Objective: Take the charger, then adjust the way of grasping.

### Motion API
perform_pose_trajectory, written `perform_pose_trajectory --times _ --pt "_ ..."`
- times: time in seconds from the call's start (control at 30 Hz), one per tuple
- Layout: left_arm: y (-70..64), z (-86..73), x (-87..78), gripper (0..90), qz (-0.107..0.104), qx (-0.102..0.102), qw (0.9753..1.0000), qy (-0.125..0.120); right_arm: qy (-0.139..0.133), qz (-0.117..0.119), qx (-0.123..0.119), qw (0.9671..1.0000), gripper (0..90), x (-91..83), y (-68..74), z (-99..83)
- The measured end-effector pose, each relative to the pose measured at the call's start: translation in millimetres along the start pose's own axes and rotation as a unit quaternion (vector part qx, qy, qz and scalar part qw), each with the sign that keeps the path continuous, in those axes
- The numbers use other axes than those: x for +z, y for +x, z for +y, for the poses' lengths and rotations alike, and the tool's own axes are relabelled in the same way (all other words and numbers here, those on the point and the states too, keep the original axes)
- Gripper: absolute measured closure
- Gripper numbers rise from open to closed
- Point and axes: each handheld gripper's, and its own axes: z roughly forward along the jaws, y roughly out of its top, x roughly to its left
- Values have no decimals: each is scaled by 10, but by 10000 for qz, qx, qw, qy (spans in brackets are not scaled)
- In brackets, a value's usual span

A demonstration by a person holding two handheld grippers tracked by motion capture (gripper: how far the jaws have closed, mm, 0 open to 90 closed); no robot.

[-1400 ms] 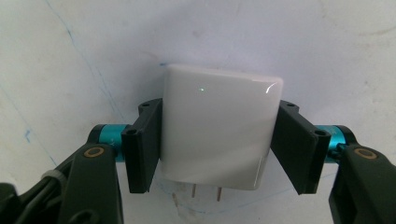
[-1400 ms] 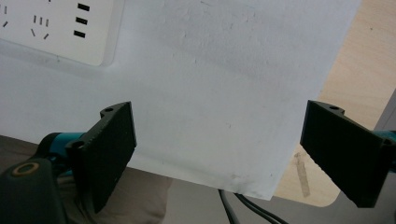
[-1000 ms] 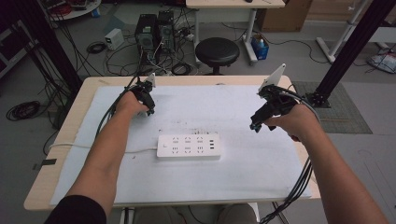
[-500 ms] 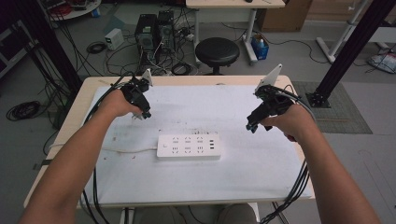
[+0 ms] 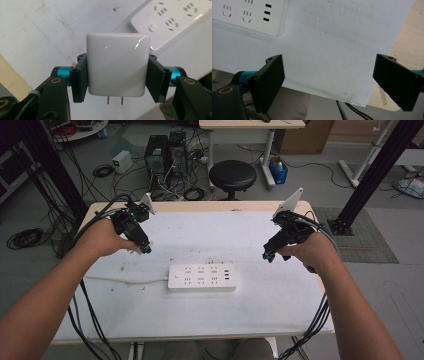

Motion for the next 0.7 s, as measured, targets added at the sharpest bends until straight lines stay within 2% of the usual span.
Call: perform_pose_trajectory --times 0.03,0.17,0.37,0.53,0.57,0.6,0.67,0.7 --pt "-30 -24 -50 424 0 -29 10000 -25 8 2 -4 10000 100 0 6 -1" --pt "-108 -117 -182 424 59 94 9999 14 15 19 -11 10000 100 -4 39 1" --pt "-203 -192 -239 424 116 231 9997 -9 -5 57 -27 10000 100 -11 44 -9" --pt "-244 -210 -272 424 30 406 9991 -109 -42 104 24 9999 100 -32 26 -24" --pt "-290 -211 -285 424 -28 583 9982 -144 -52 194 72 9998 100 -44 22 -31" --pt "-290 -211 -285 424 -28 583 9982 -144 -35 240 88 9997 100 -48 20 -32" --pt "-332 -204 -297 424 -125 741 9970 -184 -46 365 102 9993 100 -58 26 -37" --pt "-385 -188 -312 424 -217 938 9951 -232 -38 414 127 9991 100 -70 32 -40"
